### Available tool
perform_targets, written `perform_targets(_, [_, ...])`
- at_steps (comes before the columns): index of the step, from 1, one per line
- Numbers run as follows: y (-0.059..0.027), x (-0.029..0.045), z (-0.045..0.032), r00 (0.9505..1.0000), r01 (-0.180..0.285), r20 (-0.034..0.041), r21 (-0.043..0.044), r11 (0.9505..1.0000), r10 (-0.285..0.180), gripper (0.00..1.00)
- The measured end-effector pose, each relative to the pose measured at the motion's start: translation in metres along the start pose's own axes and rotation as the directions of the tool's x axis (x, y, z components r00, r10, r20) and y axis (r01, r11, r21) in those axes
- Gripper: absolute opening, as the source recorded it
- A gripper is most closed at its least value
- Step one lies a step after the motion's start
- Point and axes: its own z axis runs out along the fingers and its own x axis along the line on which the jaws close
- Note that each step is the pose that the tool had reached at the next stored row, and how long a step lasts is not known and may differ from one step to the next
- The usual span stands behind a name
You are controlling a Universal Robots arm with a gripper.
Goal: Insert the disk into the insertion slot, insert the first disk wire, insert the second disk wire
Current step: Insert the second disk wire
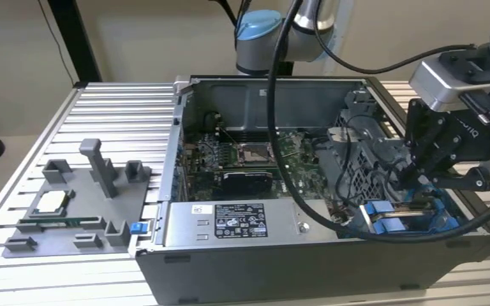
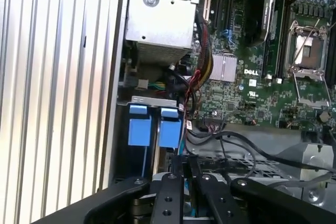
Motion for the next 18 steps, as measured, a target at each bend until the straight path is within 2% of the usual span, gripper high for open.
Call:
perform_targets(9, [-0.0002,0.0038,0.0071,0.9974,0.072,-0.0035,-0.0008,0.9974,-0.072,0.00])
perform_targets(14, [-0.0025,0.0051,0.0114,0.9969,0.078,-0.0053,0.0040,0.9969,-0.078,0.00])
perform_targets(18, [-0.0089,0.0061,0.0146,0.9969,0.078,-0.0070,0.0053,0.9970,-0.078,0.00])
